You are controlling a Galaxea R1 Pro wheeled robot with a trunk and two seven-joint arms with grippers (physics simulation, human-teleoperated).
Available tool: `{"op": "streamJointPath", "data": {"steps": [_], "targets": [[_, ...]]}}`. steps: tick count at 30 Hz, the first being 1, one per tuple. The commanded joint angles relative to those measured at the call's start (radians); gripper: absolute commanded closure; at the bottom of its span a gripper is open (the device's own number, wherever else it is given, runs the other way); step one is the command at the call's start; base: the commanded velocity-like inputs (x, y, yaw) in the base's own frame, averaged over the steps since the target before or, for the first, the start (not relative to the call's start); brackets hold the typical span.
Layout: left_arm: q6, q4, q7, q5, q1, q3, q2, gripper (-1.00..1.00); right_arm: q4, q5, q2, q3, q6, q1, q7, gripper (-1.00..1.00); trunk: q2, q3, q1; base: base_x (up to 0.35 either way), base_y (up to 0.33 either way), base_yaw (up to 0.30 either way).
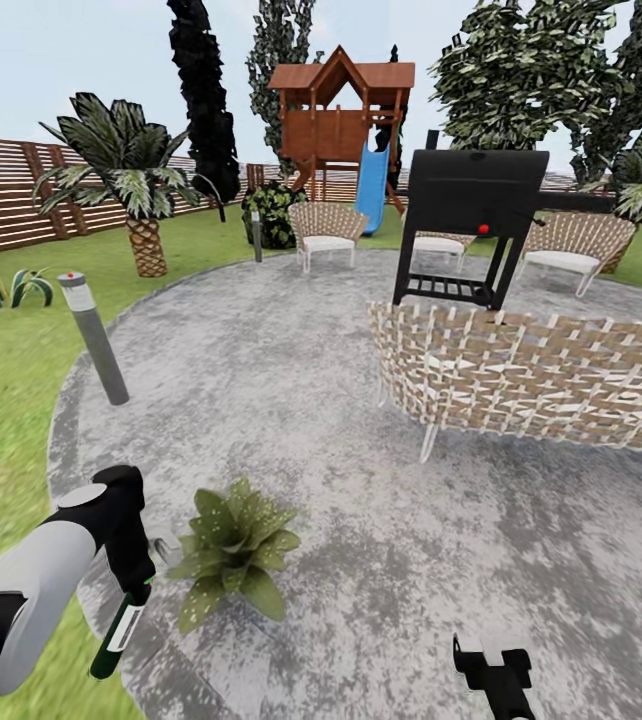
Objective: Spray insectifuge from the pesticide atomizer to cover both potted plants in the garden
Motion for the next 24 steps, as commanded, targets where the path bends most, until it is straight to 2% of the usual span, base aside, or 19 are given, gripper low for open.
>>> {"op": "streamJointPath", "data": {"steps": [1, 3, 7, 9, 14, 20, 24], "targets": [[0.01, -0.001, -0.008, -0.005, -0.001, -0.003, 0.0, 1.0, 0.002, 0.011, 0.0, -0.005, -0.003, -0.001, -0.005, -1.0, 0.0, -0.001, 0.0, 0.229, -0.163, 0.001], [0.008, -0.002, -0.008, -0.009, -0.001, -0.004, -0.001, 1.0, 0.002, 0.011, -0.001, -0.005, -0.003, -0.001, -0.005, -1.0, 0.0, -0.001, 0.0, 0.232, -0.166, 0.0], [0.007, -0.019, -0.008, -0.084, -0.001, -0.003, -0.001, 1.0, 0.001, 0.011, -0.001, -0.005, -0.003, -0.001, -0.005, -1.0, 0.0, -0.001, 0.0, 0.235, -0.169, 0.0], [0.004, -0.022, -0.008, -0.1, -0.001, -0.002, -0.001, 1.0, 0.001, 0.011, -0.001, -0.005, -0.003, -0.001, -0.006, -1.0, 0.0, -0.001, 0.0, 0.235, -0.173, 0.0], [0.003, -0.023, -0.008, -0.106, -0.001, -0.002, -0.007, 1.0, 0.001, 0.011, 0.0, -0.005, -0.003, -0.001, -0.007, -1.0, 0.0, -0.001, 0.0, 0.219, -0.192, 0.157], [0.001, -0.023, -0.008, -0.108, -0.001, -0.003, -0.017, 1.0, 0.001, 0.011, 0.0, -0.005, -0.003, -0.001, -0.007, -1.0, 0.0, -0.001, 0.0, 0.03, -0.265, 0.27], [0.002, -0.023, -0.008, -0.109, -0.002, -0.003, -0.021, 1.0, 0.001, 0.011, 0.0, -0.005, -0.003, -0.001, -0.007, -1.0, 0.0, -0.001, 0.0, 0.101, -0.261, 0.091]]}}
